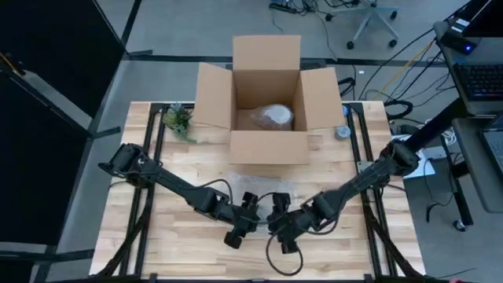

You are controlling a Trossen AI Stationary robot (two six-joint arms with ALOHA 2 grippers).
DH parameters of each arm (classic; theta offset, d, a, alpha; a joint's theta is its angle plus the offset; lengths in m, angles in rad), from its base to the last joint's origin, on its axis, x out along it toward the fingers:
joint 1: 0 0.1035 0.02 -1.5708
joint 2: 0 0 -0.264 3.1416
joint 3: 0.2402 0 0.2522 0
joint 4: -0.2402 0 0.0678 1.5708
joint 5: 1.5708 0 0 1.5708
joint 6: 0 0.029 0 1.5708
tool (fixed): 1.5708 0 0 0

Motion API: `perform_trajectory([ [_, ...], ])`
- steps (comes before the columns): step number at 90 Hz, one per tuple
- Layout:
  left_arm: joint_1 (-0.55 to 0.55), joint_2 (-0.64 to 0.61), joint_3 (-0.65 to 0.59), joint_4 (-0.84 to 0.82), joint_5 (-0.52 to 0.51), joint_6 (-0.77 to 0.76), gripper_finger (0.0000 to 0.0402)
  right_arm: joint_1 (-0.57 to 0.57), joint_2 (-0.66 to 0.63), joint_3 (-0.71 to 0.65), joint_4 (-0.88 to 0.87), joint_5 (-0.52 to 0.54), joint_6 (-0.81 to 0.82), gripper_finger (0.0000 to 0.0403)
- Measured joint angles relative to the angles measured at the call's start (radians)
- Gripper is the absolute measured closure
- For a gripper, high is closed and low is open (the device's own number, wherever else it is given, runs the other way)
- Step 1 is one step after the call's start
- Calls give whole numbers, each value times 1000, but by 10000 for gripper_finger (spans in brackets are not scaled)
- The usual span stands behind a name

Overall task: Wrap mug
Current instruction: Wrap the orange mug with bubble wrap

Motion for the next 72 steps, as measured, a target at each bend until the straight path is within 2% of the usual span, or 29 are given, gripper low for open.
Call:
perform_trajectory([
  [16, 0, 0, 0, 2, -8, -2, 226, -21, 111, 3, 62, 9, -32, 202],
  [31, 0, 0, -1, -6, -15, 0, 226, -37, 135, 6, 66, 12, -38, 202],
  [42, 0, 0, -1, 4, -14, -4, 226, -34, 88, -1, 57, -4, -41, 202],
  [54, 1, 0, -1, 3, -14, -3, 226, -27, -34, 0, 30, -2, -3, 202],
  [72, 1, 0, -1, 3, -14, -3, 226, 27, -200, -1, -177, 25, 124, 202],
])
